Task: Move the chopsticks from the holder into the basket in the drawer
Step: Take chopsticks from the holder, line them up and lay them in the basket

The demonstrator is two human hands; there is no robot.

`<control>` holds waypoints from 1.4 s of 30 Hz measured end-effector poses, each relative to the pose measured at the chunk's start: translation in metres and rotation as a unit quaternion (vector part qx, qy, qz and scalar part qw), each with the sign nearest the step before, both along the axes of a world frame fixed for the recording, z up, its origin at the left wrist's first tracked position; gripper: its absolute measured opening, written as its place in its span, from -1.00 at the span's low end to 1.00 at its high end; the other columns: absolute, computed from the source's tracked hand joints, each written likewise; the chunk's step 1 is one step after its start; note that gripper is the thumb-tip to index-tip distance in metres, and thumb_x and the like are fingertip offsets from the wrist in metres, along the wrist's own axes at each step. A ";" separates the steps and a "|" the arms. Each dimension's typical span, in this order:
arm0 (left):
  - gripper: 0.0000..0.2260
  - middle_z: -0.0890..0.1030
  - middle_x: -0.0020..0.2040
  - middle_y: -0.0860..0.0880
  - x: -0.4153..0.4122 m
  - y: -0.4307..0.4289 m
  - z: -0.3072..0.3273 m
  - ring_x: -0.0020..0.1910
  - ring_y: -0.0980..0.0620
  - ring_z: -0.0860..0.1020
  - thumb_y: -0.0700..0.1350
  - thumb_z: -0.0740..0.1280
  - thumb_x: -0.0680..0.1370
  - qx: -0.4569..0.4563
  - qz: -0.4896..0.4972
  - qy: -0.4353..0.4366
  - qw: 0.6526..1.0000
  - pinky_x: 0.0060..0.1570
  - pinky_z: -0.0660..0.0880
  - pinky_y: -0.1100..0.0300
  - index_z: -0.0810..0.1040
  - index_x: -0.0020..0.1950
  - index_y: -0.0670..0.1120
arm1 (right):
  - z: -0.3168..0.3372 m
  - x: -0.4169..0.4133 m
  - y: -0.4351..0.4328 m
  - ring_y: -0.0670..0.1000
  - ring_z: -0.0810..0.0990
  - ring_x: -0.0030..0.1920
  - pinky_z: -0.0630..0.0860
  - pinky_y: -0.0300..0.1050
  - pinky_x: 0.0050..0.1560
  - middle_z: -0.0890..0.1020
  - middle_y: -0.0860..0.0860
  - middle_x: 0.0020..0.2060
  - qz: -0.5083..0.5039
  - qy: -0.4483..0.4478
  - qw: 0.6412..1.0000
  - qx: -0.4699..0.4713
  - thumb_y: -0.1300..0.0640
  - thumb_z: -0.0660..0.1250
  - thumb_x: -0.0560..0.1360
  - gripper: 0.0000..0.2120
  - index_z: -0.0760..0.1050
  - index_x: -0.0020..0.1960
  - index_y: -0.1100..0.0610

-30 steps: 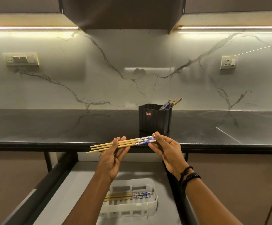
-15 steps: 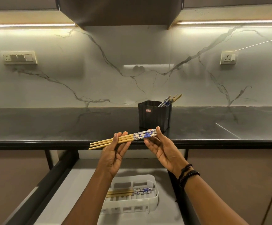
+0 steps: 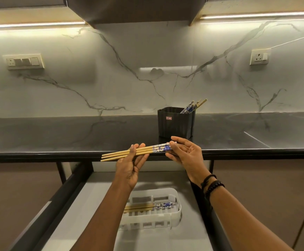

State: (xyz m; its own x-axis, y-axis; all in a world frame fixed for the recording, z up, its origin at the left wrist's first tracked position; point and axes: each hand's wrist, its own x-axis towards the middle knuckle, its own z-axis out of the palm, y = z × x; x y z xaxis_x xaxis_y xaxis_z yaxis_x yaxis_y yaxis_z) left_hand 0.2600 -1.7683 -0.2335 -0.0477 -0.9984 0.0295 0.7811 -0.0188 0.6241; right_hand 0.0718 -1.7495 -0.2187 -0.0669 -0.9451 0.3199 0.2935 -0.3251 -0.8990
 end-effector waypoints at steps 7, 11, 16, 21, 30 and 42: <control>-0.78 0.66 0.08 -0.25 0.002 -0.001 -0.002 0.03 -0.16 0.66 -0.18 0.26 0.59 0.000 -0.035 -0.007 0.999 -0.18 0.65 0.09 0.51 0.17 -0.27 | -0.004 -0.001 -0.001 0.09 0.71 -0.01 0.66 -0.20 -0.11 0.71 0.15 -0.03 -0.007 0.035 0.999 -0.011 0.25 0.39 0.47 -0.77 0.58 0.13 0.17; -0.79 0.65 0.09 -0.26 0.003 -0.001 -0.003 0.04 -0.17 0.66 -0.18 0.27 0.58 -0.002 -0.042 -0.012 0.999 -0.18 0.64 0.07 0.52 0.16 -0.27 | -0.006 -0.005 -0.004 0.12 0.71 -0.02 0.66 -0.21 -0.14 0.72 0.19 -0.06 0.000 0.028 1.000 0.002 0.26 0.40 0.45 -0.84 0.61 0.03 0.21; -0.73 0.62 0.17 -0.24 0.003 0.001 0.001 0.13 -0.17 0.62 -0.20 0.28 0.58 -0.045 -0.059 -0.009 0.997 -0.10 0.63 0.07 0.47 0.26 -0.24 | -0.005 -0.010 -0.007 0.11 0.72 -0.04 0.66 -0.23 -0.17 0.73 0.17 -0.10 0.024 -0.023 0.999 0.040 0.18 0.45 0.34 -0.73 0.62 0.02 0.23; -0.67 0.59 0.23 -0.23 0.003 0.004 0.003 0.20 -0.19 0.57 -0.22 0.31 0.51 -0.084 -0.085 -0.004 0.993 -0.02 0.61 0.04 0.45 0.28 -0.21 | -0.007 -0.014 -0.010 0.12 0.72 -0.05 0.65 -0.24 -0.21 0.72 0.19 -0.09 0.035 -0.055 0.995 0.072 0.17 0.47 0.31 -0.70 0.63 0.02 0.25; -0.77 0.65 0.12 -0.23 0.003 -0.001 -0.001 0.11 -0.15 0.63 -0.15 0.33 0.52 -0.063 -0.019 -0.001 0.998 -0.13 0.63 0.08 0.50 0.14 -0.19 | -0.005 -0.013 -0.009 0.12 0.70 0.04 0.64 -0.23 -0.11 0.69 0.24 0.04 0.118 -0.069 0.988 0.076 0.21 0.46 0.37 -0.65 0.59 0.13 0.27; -0.79 0.66 0.09 -0.22 0.004 0.001 -0.002 0.07 -0.17 0.65 -0.16 0.34 0.54 -0.035 -0.012 0.004 0.999 -0.17 0.64 0.06 0.56 0.13 -0.21 | -0.005 -0.009 -0.004 0.17 0.70 0.03 0.66 -0.19 -0.08 0.68 0.28 0.03 0.095 -0.031 0.994 0.049 0.21 0.46 0.35 -0.69 0.61 0.08 0.27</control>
State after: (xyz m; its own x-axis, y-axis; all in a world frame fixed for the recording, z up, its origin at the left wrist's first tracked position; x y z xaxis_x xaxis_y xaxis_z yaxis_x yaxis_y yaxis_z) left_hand 0.2637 -1.7668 -0.2358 -0.0707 -0.9924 0.1007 0.7855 0.0068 0.6188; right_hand 0.0629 -1.7537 -0.2239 0.0991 -0.9688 0.2270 0.3964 -0.1708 -0.9020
